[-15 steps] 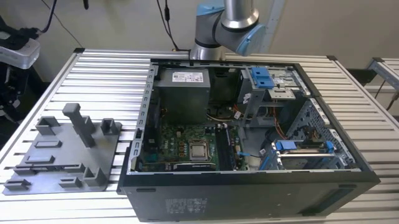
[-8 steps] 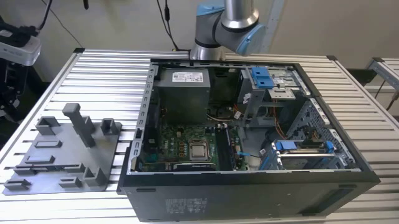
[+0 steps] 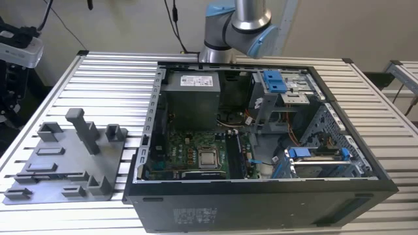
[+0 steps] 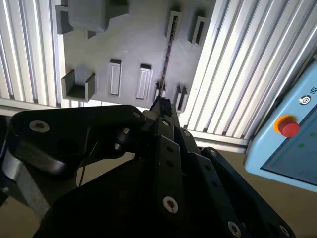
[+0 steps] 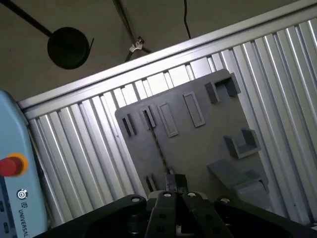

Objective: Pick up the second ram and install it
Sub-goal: 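Pick up the second ram and move it above second insertion slot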

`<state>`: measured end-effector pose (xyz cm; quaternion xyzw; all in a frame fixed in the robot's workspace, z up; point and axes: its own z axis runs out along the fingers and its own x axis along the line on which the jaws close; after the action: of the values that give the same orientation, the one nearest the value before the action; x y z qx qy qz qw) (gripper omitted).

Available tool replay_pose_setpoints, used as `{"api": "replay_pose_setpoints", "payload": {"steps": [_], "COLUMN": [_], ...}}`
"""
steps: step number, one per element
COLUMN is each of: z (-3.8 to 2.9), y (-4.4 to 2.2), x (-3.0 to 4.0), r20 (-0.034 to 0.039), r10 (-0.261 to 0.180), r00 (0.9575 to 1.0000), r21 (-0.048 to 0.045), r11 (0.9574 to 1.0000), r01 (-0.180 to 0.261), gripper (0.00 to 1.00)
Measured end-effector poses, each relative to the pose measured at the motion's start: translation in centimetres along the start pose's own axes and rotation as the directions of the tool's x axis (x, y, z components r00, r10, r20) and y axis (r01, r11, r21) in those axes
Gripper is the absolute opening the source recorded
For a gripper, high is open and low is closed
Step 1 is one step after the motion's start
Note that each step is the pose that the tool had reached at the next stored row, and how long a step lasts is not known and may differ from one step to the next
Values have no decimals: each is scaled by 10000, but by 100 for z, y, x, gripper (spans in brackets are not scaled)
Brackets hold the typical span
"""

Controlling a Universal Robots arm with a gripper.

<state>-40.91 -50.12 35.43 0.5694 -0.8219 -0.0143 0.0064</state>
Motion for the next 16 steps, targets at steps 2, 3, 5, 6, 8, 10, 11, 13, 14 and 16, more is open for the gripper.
{"api": "replay_pose_setpoints", "payload": {"steps": [2, 3, 5, 6, 8, 10, 11, 13, 14, 16], "z": [0, 0, 0, 0, 0, 0, 0, 1, 7, 25], "y": [0, 0, 0, 0, 0, 0, 0, 0, 0, 0], "x": [0, 0, 0, 0, 0, 0, 0, -1, -1, -1], "r20": [0, -1, -3, -4, -5, -6, -6, -15, -25, -17], "r10": [0, 0, 0, 0, 1, 1, 0, -3, -23, -154], "r00": [10000, 10000, 10000, 10000, 10000, 10000, 10000, 10000, 10000, 9999], "r21": [0, 0, 2, 2, 2, 3, 2, 6, 11, 66], "r11": [10000, 10000, 10000, 10000, 10000, 10000, 10000, 10000, 10000, 9999], "r01": [0, 0, 0, 0, -1, -1, 0, 3, 23, 154], "gripper": [11, 11, 11, 11, 11, 11, 11, 11, 11, 11]}}
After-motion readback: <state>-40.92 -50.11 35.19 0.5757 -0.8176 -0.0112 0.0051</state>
